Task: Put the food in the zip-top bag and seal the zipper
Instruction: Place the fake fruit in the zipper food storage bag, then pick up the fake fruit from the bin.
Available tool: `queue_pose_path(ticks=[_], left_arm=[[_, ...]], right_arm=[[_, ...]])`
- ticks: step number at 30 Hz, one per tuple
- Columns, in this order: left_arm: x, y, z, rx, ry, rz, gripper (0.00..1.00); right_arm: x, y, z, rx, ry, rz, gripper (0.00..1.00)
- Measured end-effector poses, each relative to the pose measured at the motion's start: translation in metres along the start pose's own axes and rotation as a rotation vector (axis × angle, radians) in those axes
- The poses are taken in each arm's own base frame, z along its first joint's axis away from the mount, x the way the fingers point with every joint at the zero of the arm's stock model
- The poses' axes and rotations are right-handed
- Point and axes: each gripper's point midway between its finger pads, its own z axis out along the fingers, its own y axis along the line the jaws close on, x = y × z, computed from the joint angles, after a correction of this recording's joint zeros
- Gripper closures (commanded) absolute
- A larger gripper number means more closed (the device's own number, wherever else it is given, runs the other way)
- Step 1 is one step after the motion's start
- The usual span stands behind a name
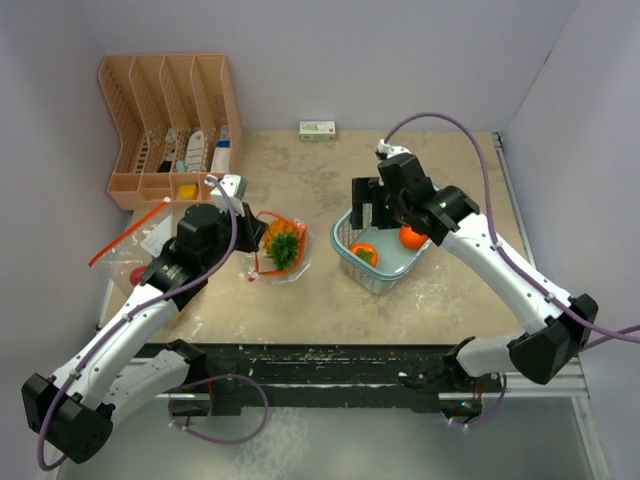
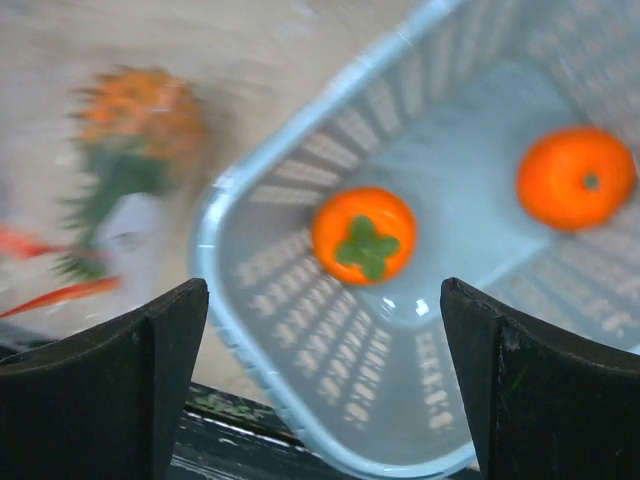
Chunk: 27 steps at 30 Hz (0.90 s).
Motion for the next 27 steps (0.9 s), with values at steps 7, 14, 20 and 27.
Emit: queue_pose_path(ticks=[7, 14, 20, 27], left_arm=[[-0.008, -0.006, -0.012, 0.029, -0.039, -0.006, 1.00], [-0.008, -0.007, -0.015, 0.036, -0.040, -0.005, 1.00], [-0.009, -0.007, -0.015, 0.037, -0.041, -0.004, 1.00], [-0.008, -0.007, -0.015, 0.036, -0.040, 0.002, 1.00]], right_arm=[[0.069, -0.051, 0.047, 0.140, 0.224, 0.085, 0.00], [0.118, -0.057, 0.090, 0.140, 0.374, 0.115, 0.00], [0.143, -0.064, 0.105, 0.138, 0.420, 0.136, 0.00], [0.159, -0.064, 0.133, 0.120, 0.449, 0.161, 0.13]])
